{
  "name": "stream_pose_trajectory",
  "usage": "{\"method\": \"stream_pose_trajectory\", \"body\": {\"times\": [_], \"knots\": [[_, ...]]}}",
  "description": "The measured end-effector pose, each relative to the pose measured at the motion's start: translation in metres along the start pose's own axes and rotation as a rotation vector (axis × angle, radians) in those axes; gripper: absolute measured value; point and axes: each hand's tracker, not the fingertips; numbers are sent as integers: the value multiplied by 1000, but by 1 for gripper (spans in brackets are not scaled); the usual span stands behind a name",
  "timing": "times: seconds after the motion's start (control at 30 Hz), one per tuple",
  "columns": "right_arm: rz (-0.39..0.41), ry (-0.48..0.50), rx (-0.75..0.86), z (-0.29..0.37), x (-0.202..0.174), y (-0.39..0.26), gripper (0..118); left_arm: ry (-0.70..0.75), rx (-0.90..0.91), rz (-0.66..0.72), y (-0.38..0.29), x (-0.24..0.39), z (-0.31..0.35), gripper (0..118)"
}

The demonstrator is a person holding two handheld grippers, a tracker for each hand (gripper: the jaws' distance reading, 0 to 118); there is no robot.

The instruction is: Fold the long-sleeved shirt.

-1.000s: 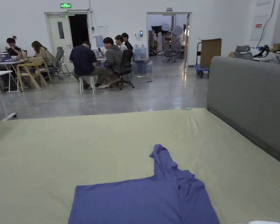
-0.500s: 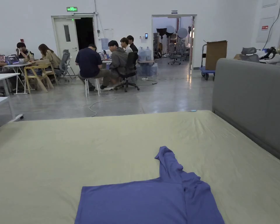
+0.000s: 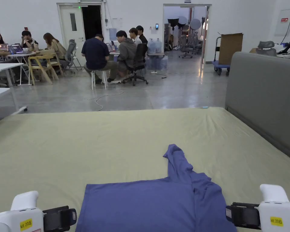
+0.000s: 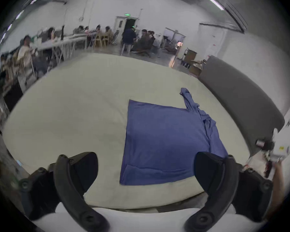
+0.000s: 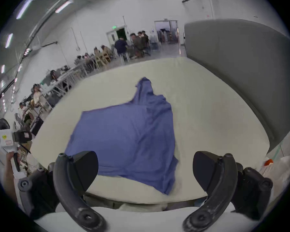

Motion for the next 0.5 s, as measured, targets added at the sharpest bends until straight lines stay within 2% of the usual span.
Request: {"method": "stream_pose_trajectory", "body": {"times": [0.03,0.07,0.1,0.13,0.2,0.3,0.4,0.5], "knots": [[-1,15,2,4,-2,1,96,13,0,-37,-3,8,4,45],[2,27,0,8,-4,-1,61,17,-8,-71,-7,16,8,0],[8,23,-3,7,-8,-3,0,21,4,-88,-11,22,8,0],[21,16,-2,9,-12,-6,0,38,-11,-37,-18,32,11,0],[54,-67,22,8,-19,-14,0,28,-23,-43,-23,38,10,0],[57,-36,3,-5,-14,-3,0,-4,-28,-36,-13,49,-1,0],[79,-49,7,-14,-16,4,0,76,15,-136,4,62,-12,0],[97,-67,24,-24,-18,16,0,58,40,-115,18,67,-19,0]]}}
